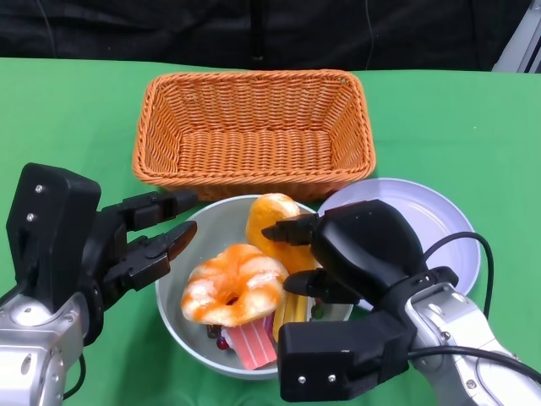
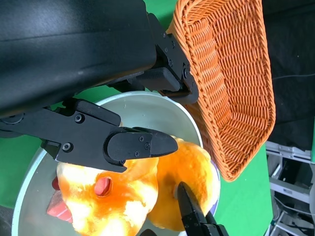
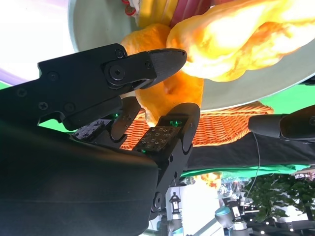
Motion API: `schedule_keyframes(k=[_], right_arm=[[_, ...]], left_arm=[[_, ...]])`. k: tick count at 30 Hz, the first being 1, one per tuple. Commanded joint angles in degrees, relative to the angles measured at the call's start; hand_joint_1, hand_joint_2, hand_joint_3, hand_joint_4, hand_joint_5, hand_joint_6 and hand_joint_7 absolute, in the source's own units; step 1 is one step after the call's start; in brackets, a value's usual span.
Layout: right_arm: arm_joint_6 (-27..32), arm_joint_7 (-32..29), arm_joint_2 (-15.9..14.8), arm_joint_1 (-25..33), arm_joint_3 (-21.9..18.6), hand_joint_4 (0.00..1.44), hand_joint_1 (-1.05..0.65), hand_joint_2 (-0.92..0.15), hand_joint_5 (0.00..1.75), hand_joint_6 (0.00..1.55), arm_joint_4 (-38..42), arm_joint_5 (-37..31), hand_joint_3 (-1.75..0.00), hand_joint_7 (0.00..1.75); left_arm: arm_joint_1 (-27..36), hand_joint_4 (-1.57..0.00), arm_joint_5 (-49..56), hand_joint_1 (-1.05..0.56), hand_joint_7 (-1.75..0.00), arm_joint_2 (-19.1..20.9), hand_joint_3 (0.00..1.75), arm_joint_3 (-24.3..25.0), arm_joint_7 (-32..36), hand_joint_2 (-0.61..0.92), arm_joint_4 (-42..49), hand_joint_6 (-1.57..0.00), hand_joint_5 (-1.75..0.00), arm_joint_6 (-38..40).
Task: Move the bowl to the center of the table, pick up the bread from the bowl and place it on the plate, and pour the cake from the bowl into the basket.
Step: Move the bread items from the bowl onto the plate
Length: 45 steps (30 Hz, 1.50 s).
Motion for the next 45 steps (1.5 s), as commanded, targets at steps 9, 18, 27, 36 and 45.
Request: schedule_keyframes(k=[9,18,27,36,45], right_arm=[[0.36,0.07,-2.36,0.1,-0.71,0.81,-0.53,-0.92,0.07,0.76,-3.56,-0.53,-0.09,0.01],[1.49,1.53,-3.52,1.62,-1.5,0.79,-0.55,-0.92,0.06,0.77,-9.97,-1.5,-0.08,0.01],[1.45,1.37,-3.86,1.57,-2.55,0.82,-0.57,-0.92,0.07,0.76,-10.83,-1.86,-0.08,0.0],[-0.25,-1.07,-3.58,-0.11,-2.54,0.8,-0.56,-0.92,0.06,0.76,-3.92,-0.51,-0.08,0.0],[-1.43,-4.05,-2.95,-2.76,-1.84,0.82,-0.61,-0.92,0.06,0.76,4.16,0.56,-0.1,0.0]], left_arm=[[0.06,-0.34,0.42,-0.47,-0.01,0.99,0.33,-0.43,-0.58,0.92,-0.33,-0.6,-0.43,-0.65],[-0.01,-0.35,0.16,-0.48,-0.01,0.96,0.32,-0.19,-0.74,0.92,0.08,-0.6,-0.42,-0.96],[0.07,-0.33,0.51,-0.5,0.0,1.27,0.32,-0.41,-0.84,0.92,0.23,-0.59,-0.38,-0.96],[0.47,-0.35,0.38,-0.49,-0.01,0.82,0.32,-0.45,-0.71,0.92,-0.5,-0.59,-0.35,-0.81],[0.15,-0.36,0.35,-0.52,0.0,0.6,0.31,-0.51,-0.53,0.92,-0.51,-0.59,-0.32,-0.56]])
